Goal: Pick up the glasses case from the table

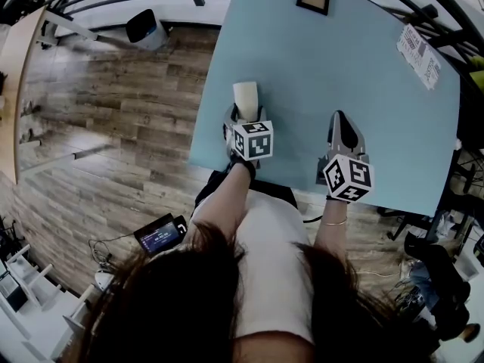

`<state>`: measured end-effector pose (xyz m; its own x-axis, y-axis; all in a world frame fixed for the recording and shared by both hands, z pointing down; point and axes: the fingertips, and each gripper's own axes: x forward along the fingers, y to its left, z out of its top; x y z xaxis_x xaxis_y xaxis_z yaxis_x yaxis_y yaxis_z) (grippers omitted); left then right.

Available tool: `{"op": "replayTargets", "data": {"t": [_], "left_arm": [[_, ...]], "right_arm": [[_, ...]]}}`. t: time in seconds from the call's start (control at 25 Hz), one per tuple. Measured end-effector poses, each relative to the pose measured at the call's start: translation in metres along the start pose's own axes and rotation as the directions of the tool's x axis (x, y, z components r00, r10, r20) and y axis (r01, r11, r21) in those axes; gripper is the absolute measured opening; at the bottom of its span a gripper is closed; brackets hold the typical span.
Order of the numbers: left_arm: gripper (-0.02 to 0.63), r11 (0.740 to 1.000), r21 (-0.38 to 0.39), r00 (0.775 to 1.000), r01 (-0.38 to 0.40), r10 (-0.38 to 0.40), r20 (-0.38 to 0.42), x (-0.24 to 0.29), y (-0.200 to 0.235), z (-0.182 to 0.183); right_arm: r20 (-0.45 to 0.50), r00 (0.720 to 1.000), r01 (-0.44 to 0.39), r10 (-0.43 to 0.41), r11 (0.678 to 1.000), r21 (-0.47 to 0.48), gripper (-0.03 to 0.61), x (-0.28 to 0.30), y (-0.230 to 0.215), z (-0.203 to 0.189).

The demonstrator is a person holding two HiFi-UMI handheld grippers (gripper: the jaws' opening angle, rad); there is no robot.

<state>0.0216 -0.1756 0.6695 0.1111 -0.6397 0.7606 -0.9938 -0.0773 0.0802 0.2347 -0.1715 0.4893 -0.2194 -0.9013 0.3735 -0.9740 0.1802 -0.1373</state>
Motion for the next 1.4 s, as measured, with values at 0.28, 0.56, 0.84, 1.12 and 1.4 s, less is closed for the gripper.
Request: {"op": "replayTargets", "data": {"t": [0.28, 0.56, 0.84, 1.12, 1.4], "left_arm": [[0.365, 0.999, 0.033, 0.999, 0.024, -0.025, 0.035, -0.005, 0.001, 0.010], [0.364, 0.997, 0.066, 0.996, 0.028, -0.033, 0.084, -0.008, 0.005, 0.025], [0.360, 0.995, 0.091, 0.989, 0.027, -0.040, 0.145, -0.017, 0.011, 0.046], [0.359, 0.995, 0.099, 0.981, 0.022, -0.040, 0.187, -0.027, 0.018, 0.062], [0.357, 0.994, 0.102, 0.967, 0.030, -0.055, 0.249, -0.042, 0.022, 0.087]], "right_arm": [[0.001, 1.000, -0.001, 0.001, 1.000, 0.008, 0.003, 0.000, 0.002, 0.001], [0.008, 1.000, -0.002, 0.001, 1.000, 0.008, 0.003, 0.001, 0.006, 0.002], [0.021, 1.000, -0.008, 0.008, 1.000, 0.002, 0.003, 0.001, 0.013, 0.007], [0.042, 0.999, -0.011, 0.011, 1.000, -0.001, 0.003, -0.001, 0.019, 0.014], [0.062, 0.998, -0.006, 0.006, 1.000, -0.002, 0.003, -0.008, 0.022, 0.017]]}}
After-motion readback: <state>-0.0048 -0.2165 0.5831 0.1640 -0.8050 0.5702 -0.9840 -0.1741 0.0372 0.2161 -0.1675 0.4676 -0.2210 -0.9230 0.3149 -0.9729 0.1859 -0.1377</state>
